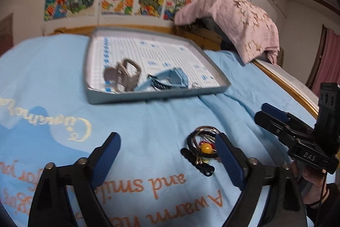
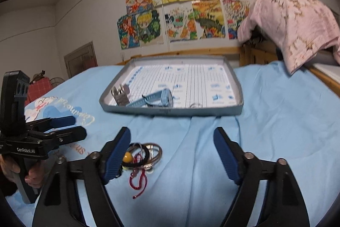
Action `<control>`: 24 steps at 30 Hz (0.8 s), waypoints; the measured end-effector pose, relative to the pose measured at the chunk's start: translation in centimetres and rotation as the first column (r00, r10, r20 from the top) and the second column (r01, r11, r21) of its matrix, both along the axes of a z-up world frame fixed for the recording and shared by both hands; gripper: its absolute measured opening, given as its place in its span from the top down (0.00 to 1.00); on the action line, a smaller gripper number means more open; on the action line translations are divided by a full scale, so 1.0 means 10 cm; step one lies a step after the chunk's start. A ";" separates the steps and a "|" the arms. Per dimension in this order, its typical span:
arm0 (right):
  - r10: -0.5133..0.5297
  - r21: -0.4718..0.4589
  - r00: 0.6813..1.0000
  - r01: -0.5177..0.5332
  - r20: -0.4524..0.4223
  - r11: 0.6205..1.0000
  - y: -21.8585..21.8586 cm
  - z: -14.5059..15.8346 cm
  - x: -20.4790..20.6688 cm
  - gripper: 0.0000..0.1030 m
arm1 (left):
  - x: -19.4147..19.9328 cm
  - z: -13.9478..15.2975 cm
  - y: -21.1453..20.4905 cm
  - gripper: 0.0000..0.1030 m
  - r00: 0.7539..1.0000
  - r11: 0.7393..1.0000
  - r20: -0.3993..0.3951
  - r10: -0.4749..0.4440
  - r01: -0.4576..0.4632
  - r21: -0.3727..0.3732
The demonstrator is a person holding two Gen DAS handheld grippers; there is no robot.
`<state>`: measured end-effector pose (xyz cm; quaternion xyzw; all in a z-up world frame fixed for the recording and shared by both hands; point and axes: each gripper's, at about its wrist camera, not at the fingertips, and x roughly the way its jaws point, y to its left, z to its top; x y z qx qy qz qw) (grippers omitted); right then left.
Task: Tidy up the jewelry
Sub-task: 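Lower both open tools onto the jewelry pile on the sheet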
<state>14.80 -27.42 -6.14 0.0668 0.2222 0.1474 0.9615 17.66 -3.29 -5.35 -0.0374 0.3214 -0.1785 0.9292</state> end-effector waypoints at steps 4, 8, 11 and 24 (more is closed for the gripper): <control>0.014 0.023 0.998 -0.012 -0.054 1.000 -0.02 -0.09 0.11 0.42 | 0.16 -0.10 -0.06 0.29 0.996 0.998 -0.066 -0.056 0.054 -0.032; 0.021 0.034 0.997 -0.018 -0.079 0.999 -0.02 -0.14 0.15 0.48 | 0.26 -0.21 -0.15 0.42 0.987 0.993 -0.122 -0.107 0.101 -0.054; 0.028 0.032 0.995 -0.025 -0.091 0.999 0.01 -0.16 0.18 0.50 | 0.31 -0.27 -0.19 0.49 0.978 0.990 -0.158 -0.134 0.125 -0.070; 0.059 0.011 0.990 -0.058 -0.131 0.998 0.08 -0.26 0.23 0.60 | 0.50 -0.45 -0.14 0.70 0.953 0.976 -0.254 -0.165 0.121 -0.182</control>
